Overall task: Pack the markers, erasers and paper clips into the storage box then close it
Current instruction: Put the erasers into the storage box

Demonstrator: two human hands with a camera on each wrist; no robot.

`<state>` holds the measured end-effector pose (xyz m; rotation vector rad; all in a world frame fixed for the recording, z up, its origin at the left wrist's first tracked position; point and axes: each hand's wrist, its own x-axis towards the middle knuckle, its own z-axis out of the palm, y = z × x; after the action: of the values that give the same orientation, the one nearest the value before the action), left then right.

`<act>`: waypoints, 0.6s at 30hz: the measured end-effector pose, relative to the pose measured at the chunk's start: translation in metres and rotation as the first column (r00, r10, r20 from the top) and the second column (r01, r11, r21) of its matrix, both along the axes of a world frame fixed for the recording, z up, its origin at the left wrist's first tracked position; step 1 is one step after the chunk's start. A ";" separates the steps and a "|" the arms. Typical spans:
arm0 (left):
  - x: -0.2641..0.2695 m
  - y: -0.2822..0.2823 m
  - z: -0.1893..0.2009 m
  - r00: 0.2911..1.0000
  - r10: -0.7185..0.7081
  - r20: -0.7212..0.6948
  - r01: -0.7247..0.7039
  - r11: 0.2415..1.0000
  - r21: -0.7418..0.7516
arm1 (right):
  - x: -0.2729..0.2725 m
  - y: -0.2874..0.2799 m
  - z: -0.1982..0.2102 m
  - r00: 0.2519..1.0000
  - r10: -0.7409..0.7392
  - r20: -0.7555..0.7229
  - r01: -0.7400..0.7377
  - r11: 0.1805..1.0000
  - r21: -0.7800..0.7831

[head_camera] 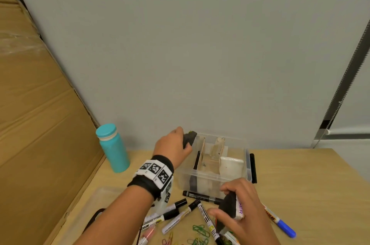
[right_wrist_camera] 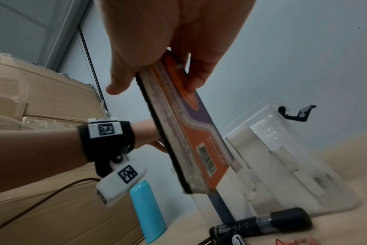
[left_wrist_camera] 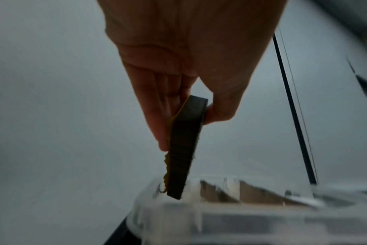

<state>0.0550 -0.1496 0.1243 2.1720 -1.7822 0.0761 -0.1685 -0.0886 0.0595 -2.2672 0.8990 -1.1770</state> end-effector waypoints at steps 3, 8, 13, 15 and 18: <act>-0.005 -0.013 -0.017 0.999 -0.007 0.050 0.004 0.999 0.050 | -0.004 -0.002 -0.008 1.000 -0.012 0.004 0.012 1.000 -0.010; -0.009 -0.028 -0.037 0.986 -0.011 0.165 -0.017 0.986 0.167 | -0.007 -0.002 -0.009 0.997 -0.058 0.050 0.059 0.998 -0.021; -0.008 -0.033 -0.050 0.975 -0.081 0.208 0.023 0.963 0.267 | -0.010 -0.003 -0.011 0.998 -0.045 0.033 0.045 0.999 0.016; -0.007 -0.034 -0.052 0.968 -0.123 0.219 0.043 0.940 0.337 | -0.012 -0.010 -0.014 0.999 -0.024 -0.035 0.027 0.997 0.077; -0.007 -0.035 -0.053 0.964 -0.163 0.211 0.044 0.878 0.477 | -0.016 -0.027 -0.022 0.988 -0.057 -0.142 0.081 0.982 0.172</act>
<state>0.0481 -0.1847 0.0718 2.4716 -2.2484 -0.1350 -0.1848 -0.1157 0.0375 -2.2075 1.0974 -0.9378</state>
